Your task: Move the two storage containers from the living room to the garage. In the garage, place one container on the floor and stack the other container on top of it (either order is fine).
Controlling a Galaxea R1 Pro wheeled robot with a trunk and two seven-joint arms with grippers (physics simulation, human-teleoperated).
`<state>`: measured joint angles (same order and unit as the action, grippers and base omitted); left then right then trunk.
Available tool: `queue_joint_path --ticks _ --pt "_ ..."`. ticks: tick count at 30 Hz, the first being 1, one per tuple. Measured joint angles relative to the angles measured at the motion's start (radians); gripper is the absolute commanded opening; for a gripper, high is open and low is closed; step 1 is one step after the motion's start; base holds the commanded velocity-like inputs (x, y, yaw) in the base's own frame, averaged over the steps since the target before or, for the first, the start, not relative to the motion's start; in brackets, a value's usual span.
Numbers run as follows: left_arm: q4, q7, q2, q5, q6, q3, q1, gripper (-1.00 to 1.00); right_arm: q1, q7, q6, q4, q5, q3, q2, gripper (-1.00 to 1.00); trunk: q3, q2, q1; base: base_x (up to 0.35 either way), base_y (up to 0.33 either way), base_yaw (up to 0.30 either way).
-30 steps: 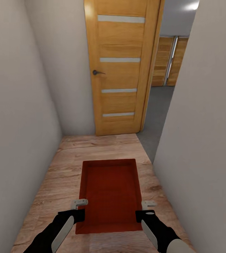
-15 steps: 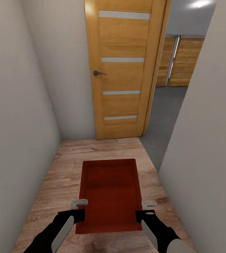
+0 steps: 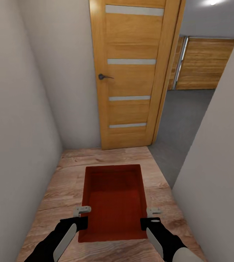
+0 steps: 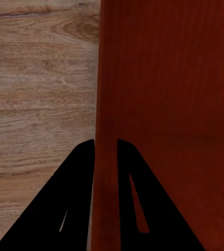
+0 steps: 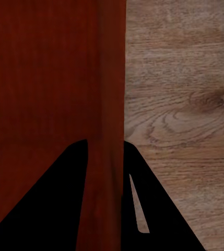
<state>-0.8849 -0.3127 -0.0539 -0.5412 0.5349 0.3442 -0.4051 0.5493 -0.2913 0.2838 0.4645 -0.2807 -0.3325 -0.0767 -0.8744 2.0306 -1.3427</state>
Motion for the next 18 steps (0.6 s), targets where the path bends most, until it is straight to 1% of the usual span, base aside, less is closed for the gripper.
queue_joint_path --ticks 18 --pt "-0.001 0.000 0.000 0.001 0.002 -0.001 0.000 -1.00 0.000 0.000 0.000 0.000 -0.001 0.000 0.000 -1.00 0.000 0.000 0.000 0.343 0.112 0.000"
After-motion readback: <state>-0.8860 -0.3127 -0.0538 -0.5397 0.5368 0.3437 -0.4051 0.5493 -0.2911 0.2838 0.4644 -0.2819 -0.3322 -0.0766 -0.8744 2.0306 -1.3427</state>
